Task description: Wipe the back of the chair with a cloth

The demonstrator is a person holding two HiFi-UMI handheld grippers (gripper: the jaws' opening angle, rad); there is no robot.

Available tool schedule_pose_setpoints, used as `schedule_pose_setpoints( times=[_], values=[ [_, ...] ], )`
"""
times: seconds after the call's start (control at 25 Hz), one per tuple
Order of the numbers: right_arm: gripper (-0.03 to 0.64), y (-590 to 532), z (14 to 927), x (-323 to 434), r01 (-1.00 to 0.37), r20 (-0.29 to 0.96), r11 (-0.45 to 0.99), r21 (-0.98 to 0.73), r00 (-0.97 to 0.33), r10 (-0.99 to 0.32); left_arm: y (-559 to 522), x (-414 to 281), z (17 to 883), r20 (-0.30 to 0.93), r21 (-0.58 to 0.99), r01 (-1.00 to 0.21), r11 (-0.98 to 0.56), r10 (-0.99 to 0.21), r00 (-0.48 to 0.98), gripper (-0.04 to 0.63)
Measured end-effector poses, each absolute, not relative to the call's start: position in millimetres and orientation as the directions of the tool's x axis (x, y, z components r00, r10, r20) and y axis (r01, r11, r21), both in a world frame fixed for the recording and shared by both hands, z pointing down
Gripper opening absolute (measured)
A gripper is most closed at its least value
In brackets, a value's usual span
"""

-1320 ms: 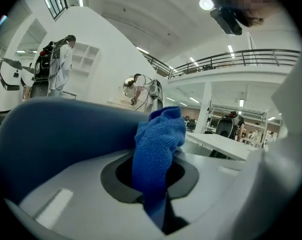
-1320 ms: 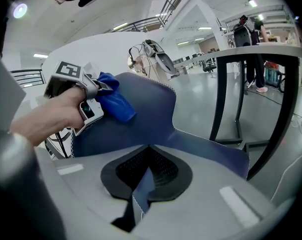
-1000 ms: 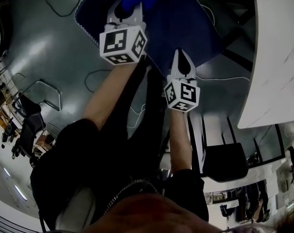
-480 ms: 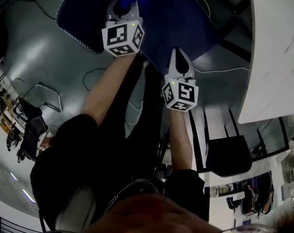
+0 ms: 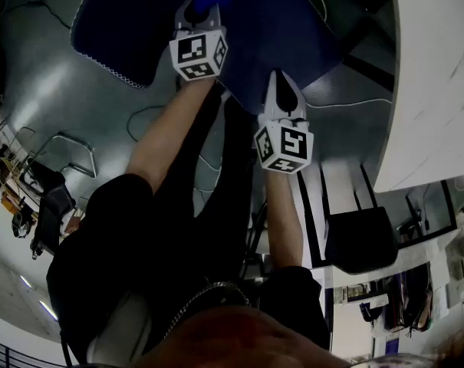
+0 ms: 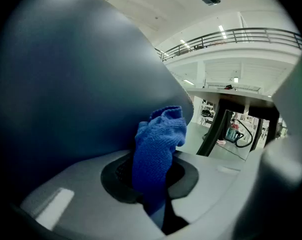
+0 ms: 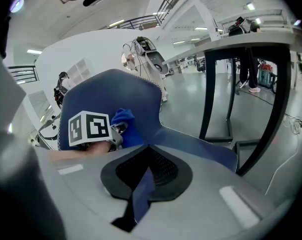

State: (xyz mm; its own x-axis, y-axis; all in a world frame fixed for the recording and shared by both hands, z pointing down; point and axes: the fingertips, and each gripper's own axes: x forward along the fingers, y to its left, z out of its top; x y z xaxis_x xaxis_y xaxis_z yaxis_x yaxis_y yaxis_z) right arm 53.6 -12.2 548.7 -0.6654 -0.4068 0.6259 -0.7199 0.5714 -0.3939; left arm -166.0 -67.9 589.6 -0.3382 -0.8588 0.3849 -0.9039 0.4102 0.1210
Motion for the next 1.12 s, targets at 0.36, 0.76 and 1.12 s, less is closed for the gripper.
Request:
schedule_pose_setpoints(
  times=[0.36, 0.76, 1.12],
  values=[
    [0.003, -10, 551, 51, -0.731, 0.633, 0.55, -0.404, -0.657, -0.409, -65, -159, 633, 0.443, 0.118, -0.912, 0.393, -0.843, -0.306, 0.052],
    [0.003, -11, 549, 59, -0.732, 0.638, 0.551, -0.4, -0.654, -0.406, -26, -148, 696, 0.628, 0.142, -0.899, 0.414, -0.739, -0.242, 0.052],
    [0.003, -9, 532, 38, -0.7, 0.607, 0.585, -0.409, -0.688, -0.398, -27, -140, 563, 0.444, 0.224, -0.892, 0.394, -0.855, -0.266, 0.052]
  ],
)
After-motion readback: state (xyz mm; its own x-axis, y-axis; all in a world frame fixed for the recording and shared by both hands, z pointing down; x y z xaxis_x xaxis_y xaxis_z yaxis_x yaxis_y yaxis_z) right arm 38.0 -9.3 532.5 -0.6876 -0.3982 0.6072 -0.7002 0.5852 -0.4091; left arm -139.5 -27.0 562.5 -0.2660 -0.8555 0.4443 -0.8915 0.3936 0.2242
